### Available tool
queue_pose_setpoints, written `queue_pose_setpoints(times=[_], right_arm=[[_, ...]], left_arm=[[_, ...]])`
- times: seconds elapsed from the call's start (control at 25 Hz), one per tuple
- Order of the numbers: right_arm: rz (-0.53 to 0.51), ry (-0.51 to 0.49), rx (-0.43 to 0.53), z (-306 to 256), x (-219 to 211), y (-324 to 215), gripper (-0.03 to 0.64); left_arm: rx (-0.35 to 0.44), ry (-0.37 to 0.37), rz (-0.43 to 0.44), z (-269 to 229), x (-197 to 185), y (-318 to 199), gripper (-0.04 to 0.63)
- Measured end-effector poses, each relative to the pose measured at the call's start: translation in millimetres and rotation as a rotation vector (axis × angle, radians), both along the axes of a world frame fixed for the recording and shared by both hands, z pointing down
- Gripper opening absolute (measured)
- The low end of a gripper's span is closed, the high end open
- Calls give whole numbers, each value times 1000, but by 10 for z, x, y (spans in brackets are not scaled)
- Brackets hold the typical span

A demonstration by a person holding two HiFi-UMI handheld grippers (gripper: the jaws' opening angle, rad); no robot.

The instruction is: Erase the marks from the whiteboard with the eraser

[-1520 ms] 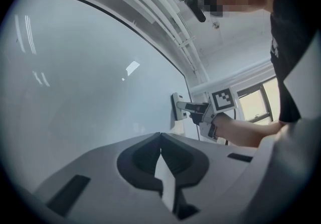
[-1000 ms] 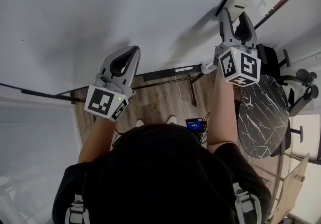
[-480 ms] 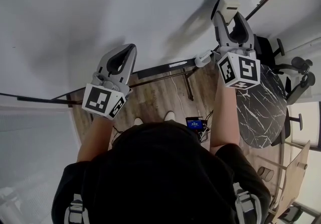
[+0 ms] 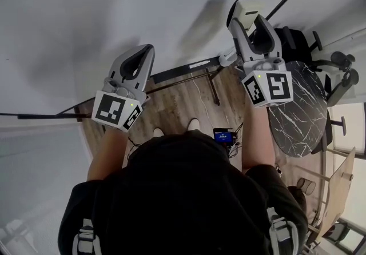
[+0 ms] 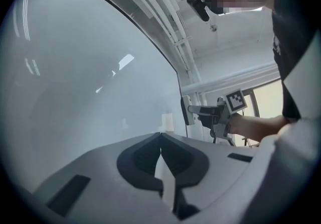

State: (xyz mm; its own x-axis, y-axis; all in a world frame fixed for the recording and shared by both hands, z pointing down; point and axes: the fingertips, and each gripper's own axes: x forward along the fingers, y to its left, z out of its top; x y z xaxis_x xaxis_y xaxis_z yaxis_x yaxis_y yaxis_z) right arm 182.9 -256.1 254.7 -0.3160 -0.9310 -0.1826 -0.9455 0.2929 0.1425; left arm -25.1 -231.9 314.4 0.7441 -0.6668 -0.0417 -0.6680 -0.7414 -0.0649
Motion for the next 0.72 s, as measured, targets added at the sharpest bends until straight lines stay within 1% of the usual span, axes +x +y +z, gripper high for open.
queue_pose_setpoints(times=[0.24, 0.4, 0.6, 0.72], right_arm=[[-62, -27, -11, 198, -165, 172, 224], [-100, -18, -20, 357, -295, 280, 224], [-154, -32, -53, 544, -430, 408, 224], [-182, -20, -75, 781, -617, 542, 224]], left_arm=[[-3, 3, 33, 54, 50, 24, 5], [-1, 0, 57, 105, 73, 54, 5], [-5, -10, 86, 178, 103, 120, 5], [-5, -4, 102, 316, 11, 241, 5]])
